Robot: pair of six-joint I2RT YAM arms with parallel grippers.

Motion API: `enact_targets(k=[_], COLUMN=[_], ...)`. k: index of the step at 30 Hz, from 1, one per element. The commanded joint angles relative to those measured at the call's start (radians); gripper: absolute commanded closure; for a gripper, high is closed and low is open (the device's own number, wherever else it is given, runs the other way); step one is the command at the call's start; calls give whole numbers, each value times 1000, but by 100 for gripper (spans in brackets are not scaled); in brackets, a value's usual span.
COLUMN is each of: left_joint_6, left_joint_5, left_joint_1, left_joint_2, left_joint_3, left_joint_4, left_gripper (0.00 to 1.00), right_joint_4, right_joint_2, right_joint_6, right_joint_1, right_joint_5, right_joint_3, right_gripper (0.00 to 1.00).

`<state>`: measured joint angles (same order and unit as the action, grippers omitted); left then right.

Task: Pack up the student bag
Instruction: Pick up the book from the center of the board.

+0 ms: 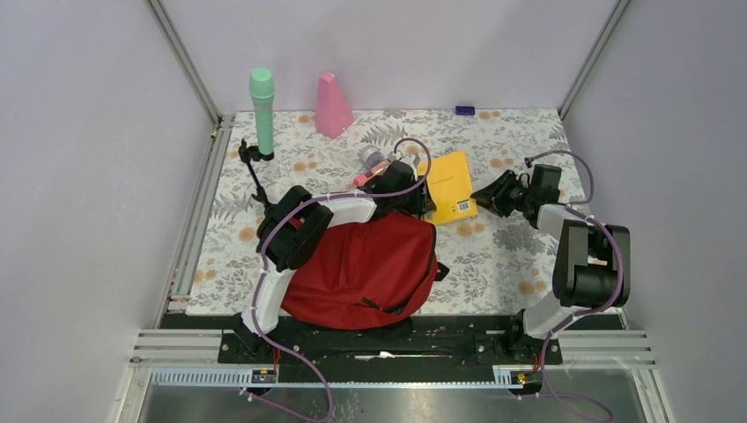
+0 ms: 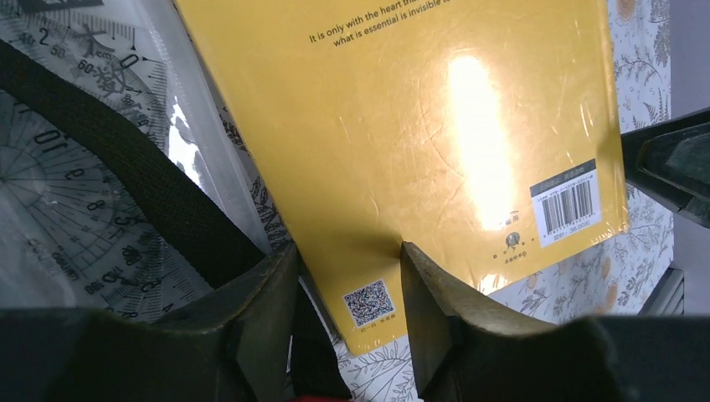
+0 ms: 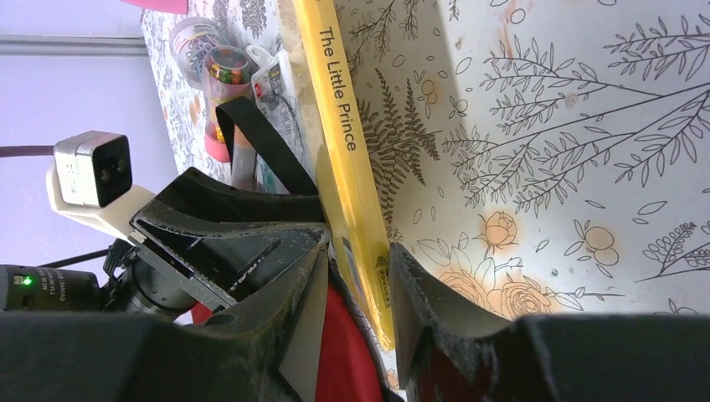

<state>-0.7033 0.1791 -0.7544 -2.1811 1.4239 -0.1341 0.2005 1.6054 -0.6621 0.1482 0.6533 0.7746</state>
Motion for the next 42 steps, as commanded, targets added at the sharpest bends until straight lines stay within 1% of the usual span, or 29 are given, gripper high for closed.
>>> enact_targets(k=[1,3,5,7,11,13,14,15,16,17,18,19,20,23,24,27,28,32,34,36,42], left_joint_6=[0,7,8,11,23,26,29,30,32,35,40,49,59,97,116,164,177,220,242,261,321], left_joint_5=[221,219,224,230,231,233,236,236,239,239,241,241,240,227,217,179,165,113,95,79,62], left_joint_1=[-91,-88,-84,-82,-75,-72,-70,-68,-67,-65,-65,-63,-63,-63,-63,-61,-62,-62,-62,-62,-67], left_joint_2=[37,34,34,35,40,41,42,44,46,49,53,57,63,78,84,103,110,151,174,199,286], left_joint_3=[9,9,6,3,0,-1,-1,-2,-5,-5,-7,-10,-13,-19,-21,-25,-30,-65,-97,-128,-245], left_joint_4=[-48,-44,-45,-47,-46,-45,-45,-45,-45,-45,-45,-45,-43,-26,-18,19,29,39,27,6,-125], left_gripper=[56,56,56,56,56,56,56,56,56,56,56,56,54,44,39,19,15,4,1,1,1], right_joint_4=[30,-22,-38,-54,-170,-179,-174,-170,-169,-168,-169,-169,-166,-164,-176,-211,-236,-240,-233,-228,-210], right_joint_2=[-4,13,28,36,34,30,29,28,26,21,15,11,5,-13,-20,-33,-35,-32,-25,-22,-29], right_joint_6=[6,51,78,114,235,258,259,259,261,262,260,256,249,225,221,216,219,209,201,196,170], right_joint_1=[-53,-53,-55,-59,-70,-75,-78,-82,-87,-90,-93,-95,-97,-104,-107,-110,-110,-110,-110,-111,-111], right_joint_5=[239,246,264,292,303,314,325,331,333,334,333,333,333,315,289,232,215,182,180,179,178], right_joint_3=[36,48,52,56,92,95,95,97,97,97,97,96,95,98,98,106,112,109,108,107,100], right_gripper=[62,62,65,67,73,74,78,84,92,98,100,100,100,100,100,100,100,100,100,100,100])
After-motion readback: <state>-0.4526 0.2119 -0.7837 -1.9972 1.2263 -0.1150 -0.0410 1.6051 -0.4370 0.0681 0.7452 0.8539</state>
